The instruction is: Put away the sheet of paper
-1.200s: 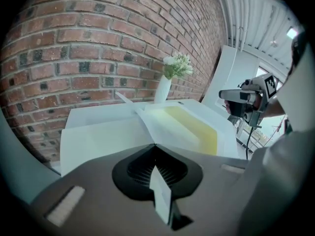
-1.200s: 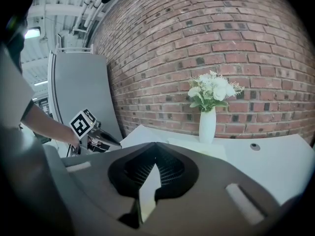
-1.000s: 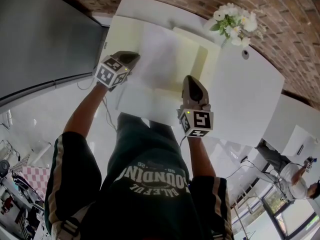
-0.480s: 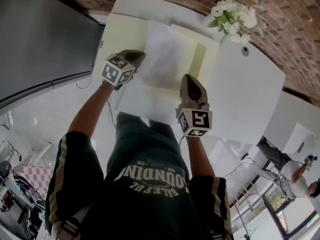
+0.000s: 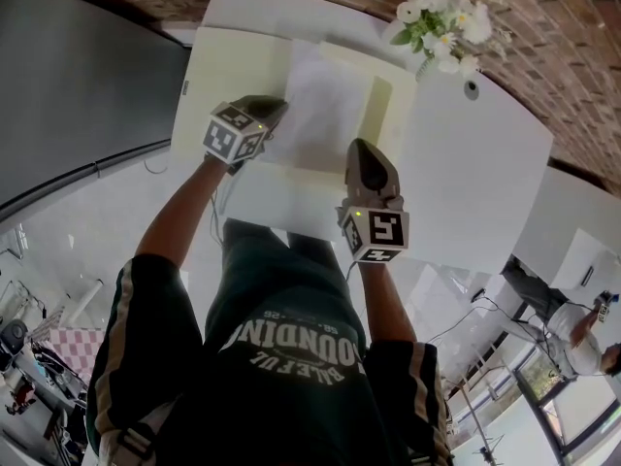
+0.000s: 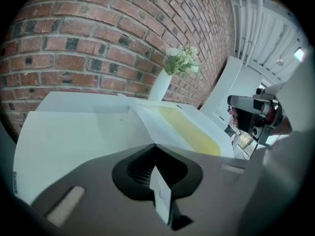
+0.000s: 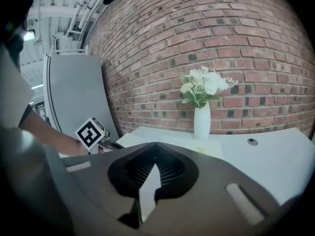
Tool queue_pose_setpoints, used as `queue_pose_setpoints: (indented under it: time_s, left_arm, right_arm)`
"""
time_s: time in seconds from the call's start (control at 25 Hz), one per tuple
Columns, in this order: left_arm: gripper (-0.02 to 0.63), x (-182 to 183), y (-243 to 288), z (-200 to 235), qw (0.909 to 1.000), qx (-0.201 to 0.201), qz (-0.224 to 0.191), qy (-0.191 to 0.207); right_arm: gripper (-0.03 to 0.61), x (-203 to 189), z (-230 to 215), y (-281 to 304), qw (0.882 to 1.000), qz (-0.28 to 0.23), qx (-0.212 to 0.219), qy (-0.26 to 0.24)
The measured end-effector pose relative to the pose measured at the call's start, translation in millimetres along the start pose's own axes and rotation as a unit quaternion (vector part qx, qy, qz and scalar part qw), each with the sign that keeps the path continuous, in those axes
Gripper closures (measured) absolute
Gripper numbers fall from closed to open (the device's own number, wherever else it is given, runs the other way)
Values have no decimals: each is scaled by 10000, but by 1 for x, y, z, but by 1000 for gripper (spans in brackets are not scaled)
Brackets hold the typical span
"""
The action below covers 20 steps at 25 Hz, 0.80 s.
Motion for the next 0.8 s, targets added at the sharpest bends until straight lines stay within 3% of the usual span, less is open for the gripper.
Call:
queue_pose_setpoints:
  time_s: [0.56, 0.8]
  left_arm:
    - [603, 4, 32, -29, 9996, -134, 213, -120]
    - [601, 0, 44, -41, 9986, 3, 526, -22]
  right_arm:
    - [578, -5, -13, -8, 9999, -17, -104, 119]
    - [578, -8, -18, -12, 9998, 3, -158, 152]
Point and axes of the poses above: the fingertips, and each gripper's own axes: y forward along the fingers, z to its left, x out of its top, the point moved 7 cm from there along -y, backward along the fingers, and after that the axes turned 15 degrees about x, right-handed, at the moved point
